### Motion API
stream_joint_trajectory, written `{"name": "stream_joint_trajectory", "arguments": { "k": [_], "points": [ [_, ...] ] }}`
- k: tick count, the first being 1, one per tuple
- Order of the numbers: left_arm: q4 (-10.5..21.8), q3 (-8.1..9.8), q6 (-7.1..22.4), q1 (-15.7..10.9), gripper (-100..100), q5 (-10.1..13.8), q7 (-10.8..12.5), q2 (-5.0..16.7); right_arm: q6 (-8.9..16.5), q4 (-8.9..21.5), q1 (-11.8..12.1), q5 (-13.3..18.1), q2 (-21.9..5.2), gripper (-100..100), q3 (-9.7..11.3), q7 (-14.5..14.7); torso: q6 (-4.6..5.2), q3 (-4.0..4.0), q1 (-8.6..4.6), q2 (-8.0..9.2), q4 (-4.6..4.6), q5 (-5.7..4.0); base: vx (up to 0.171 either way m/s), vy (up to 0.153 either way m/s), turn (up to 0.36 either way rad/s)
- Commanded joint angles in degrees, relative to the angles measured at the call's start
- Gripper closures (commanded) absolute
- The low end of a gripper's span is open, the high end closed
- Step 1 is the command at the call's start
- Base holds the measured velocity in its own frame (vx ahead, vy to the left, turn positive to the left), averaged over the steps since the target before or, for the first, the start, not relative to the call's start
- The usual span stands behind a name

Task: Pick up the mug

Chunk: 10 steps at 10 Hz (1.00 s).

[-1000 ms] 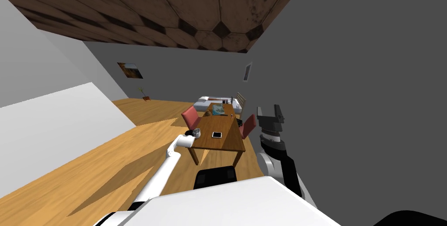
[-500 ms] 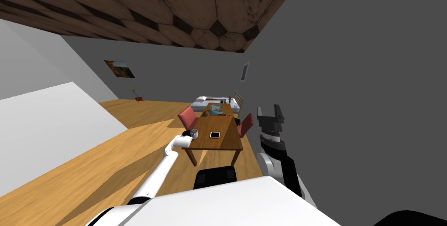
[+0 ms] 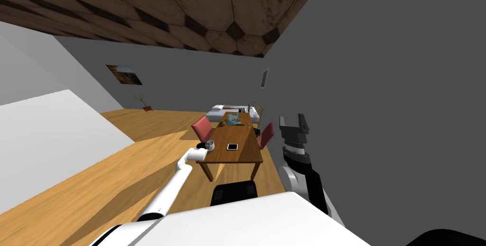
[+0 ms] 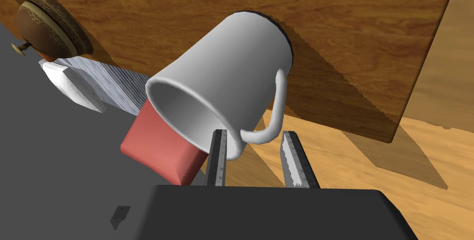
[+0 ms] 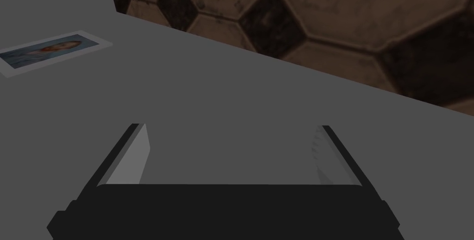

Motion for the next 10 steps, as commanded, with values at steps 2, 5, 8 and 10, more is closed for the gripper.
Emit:
{"name": "stream_joint_trajectory", "arguments": {
  "k": [2, 5, 8, 10],
  "points": [
    [0.0, -0.01, 0.0, 0.0, 100, 0.0, 0.0, 0.0, 0.0, 0.0, 0.0, 0.0, 0.0, 0, 0.0, 0.0, -0.02, 0.0, 0.0, 0.01, 0.0, -0.01, 0.0, 0.0, 0.0],
    [-2.0, -0.71, 1.4, 0.4, 100, -0.7, 0.0, -0.8, 0.0, 0.0, 0.0, 0.0, 0.0, 0, 0.0, 0.0, -0.03, 0.01, 0.01, 0.02, 0.0, -0.01, 0.001, 0.007, 0.044],
    [-5.8, -1.91, 3.9, 1.5, 100, -1.8, 0.0, -2.1, 0.0, 0.0, 0.0, 0.0, 0.0, 0, 0.0, 0.0, -0.04, 0.02, 0.07, 0.03, 0.01, -0.01, 0.009, 0.024, 0.087],
    [-8.7, -2.8, 5.8, 2.3, 100, -2.7, 0.0, -3.2, 0.0, 0.0, 0.0, 0.0, 0.0, 0, 0.0, 0.0, -0.06, 0.04, 0.06, 0.04, 0.03, -0.02, 0.008, 0.022, 0.095]
  ]
}}
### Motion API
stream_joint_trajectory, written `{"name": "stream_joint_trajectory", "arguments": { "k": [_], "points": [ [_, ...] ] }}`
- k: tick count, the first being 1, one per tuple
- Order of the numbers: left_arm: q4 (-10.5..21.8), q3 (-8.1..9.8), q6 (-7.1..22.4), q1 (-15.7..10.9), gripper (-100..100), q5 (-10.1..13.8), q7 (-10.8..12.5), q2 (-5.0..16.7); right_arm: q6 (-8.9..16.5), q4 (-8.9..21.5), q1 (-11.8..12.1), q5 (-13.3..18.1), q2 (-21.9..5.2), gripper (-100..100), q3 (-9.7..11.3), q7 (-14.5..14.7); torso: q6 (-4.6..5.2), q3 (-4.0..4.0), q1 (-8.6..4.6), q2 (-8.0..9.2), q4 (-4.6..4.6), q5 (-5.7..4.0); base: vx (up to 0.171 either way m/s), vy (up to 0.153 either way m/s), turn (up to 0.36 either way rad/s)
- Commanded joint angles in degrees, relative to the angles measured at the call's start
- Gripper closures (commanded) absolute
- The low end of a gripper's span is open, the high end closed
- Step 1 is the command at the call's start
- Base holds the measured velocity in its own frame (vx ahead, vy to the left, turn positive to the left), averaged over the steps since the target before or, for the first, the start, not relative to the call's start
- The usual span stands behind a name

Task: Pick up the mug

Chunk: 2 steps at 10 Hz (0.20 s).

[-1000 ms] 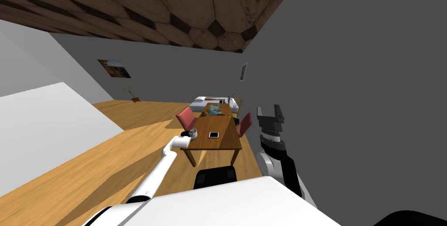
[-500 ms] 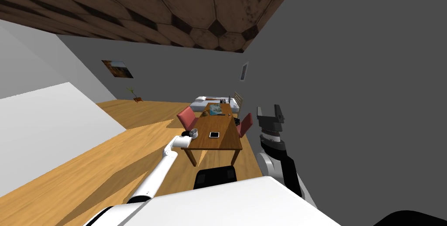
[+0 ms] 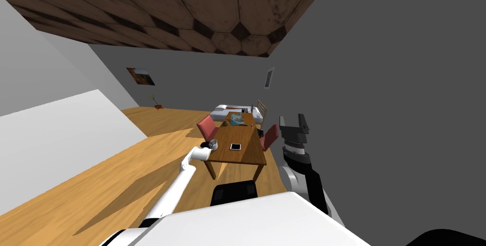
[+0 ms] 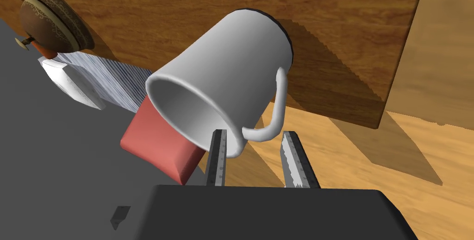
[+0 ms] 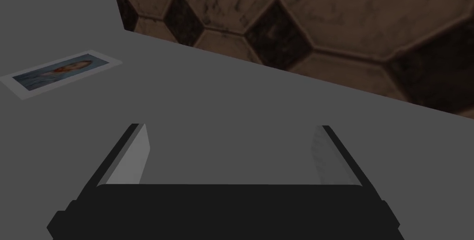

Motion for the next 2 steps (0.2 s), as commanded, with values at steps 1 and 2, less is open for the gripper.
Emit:
{"name": "stream_joint_trajectory", "arguments": {
  "k": [1, 2],
  "points": [
    [0.0, 0.0, 0.0, 0.0, 100, 0.0, 0.0, 0.0, 0.0, 0.0, 0.0, 0.0, 0.0, 0, 0.0, 0.0, 0.0, 0.0, 0.0, 0.0, 0.0, 0.0, 0.002, 0.008, 0.022],
    [0.0, -0.07, 0.1, 0.0, 0, -0.1, 0.0, -0.1, 0.0, 0.0, 0.0, 0.0, 0.0, 0, 0.0, 0.0, 0.02, 0.0, -0.03, 0.0, 0.01, -0.01, 0.0, 0.0, 0.0]
  ]
}}
